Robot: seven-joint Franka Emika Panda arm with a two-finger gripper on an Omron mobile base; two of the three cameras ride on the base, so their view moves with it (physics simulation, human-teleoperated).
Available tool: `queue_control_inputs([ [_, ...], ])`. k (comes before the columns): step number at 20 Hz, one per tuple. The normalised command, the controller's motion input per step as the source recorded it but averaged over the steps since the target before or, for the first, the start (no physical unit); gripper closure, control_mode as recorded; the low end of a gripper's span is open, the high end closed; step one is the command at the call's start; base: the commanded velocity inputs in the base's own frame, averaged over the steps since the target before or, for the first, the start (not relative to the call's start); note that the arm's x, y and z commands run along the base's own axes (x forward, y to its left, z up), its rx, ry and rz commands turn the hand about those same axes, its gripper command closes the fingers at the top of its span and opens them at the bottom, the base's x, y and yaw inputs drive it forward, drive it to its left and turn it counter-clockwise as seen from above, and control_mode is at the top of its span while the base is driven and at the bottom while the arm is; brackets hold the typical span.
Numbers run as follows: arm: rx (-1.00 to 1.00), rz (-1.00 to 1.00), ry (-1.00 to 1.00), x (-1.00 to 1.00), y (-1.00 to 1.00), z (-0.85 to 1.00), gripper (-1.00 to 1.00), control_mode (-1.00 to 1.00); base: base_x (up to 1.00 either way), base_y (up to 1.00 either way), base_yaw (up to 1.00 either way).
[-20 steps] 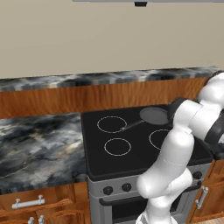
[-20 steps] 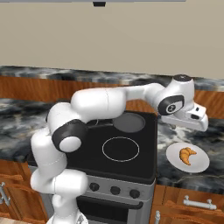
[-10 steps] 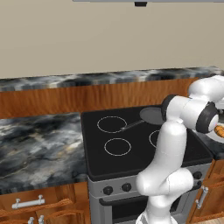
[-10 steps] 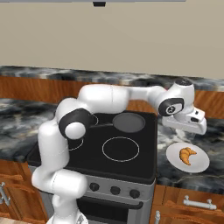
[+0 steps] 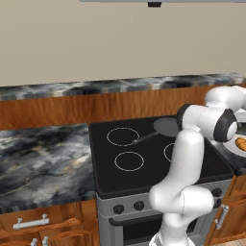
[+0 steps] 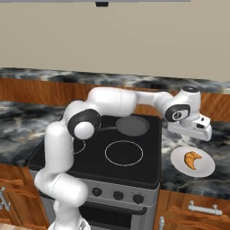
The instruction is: Pick the croissant and place it on the pan. Then turn on the stove to warm the croissant.
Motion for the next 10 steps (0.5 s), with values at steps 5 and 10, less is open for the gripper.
queue_control_inputs([
  [5, 0.0, 0.0, 0.0, 0.14, -0.02, -0.28, -1.0, -1.0, 0.0, 0.0, 0.0],
  [10, 0.0, 0.0, 0.0, 0.18, -0.09, -0.26, -1.0, -1.0, 0.0, 0.0, 0.0],
])
